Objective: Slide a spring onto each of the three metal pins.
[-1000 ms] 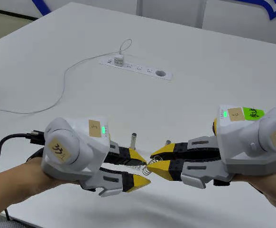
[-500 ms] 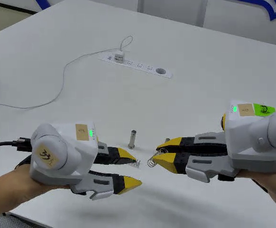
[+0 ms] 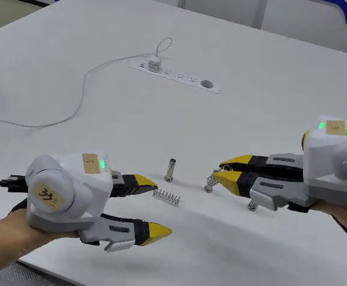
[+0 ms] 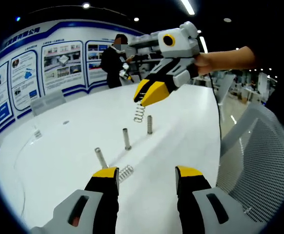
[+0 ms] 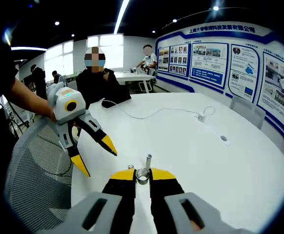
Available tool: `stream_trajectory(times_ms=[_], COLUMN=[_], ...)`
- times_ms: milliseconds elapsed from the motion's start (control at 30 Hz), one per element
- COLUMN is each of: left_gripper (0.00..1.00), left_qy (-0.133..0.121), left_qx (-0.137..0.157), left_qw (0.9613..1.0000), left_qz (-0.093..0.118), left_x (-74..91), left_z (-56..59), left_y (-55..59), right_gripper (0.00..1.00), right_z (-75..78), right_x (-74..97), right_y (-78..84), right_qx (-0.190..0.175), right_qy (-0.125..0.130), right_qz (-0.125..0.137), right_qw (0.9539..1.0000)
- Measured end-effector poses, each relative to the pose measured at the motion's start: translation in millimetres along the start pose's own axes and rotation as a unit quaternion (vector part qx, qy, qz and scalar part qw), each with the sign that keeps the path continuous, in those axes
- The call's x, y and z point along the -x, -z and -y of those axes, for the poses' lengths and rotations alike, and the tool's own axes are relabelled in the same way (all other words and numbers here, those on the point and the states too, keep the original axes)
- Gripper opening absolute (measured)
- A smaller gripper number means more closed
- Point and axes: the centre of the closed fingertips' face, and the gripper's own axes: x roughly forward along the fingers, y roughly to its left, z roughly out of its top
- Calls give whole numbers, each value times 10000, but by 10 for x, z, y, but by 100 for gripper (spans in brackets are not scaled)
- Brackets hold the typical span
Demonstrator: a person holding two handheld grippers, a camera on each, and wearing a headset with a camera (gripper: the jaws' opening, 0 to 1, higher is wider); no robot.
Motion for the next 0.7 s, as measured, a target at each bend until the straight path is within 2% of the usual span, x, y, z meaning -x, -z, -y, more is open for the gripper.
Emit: stream_trajectory(times_ms=[300,533,700], left_gripper=[52,53,53], left_qy=[-130,-291,-321], left_qx=[49,208,240], left_qw=[9999,9994,9992], left_qz=[-78,-23,-56], left_x=[108,170,178], left_z=[-76,-117,-117], left_y=[117,170,197], right_gripper=[10,10,10], right_z=[253,347,366], right_x=[-69,-128,-179], right_y=[90,132,156], right_qx=[-7,-116,-147], right_qy=[371,517,492], right_qz=[-241,-324,-399], right_qw=[9990,9981,9979])
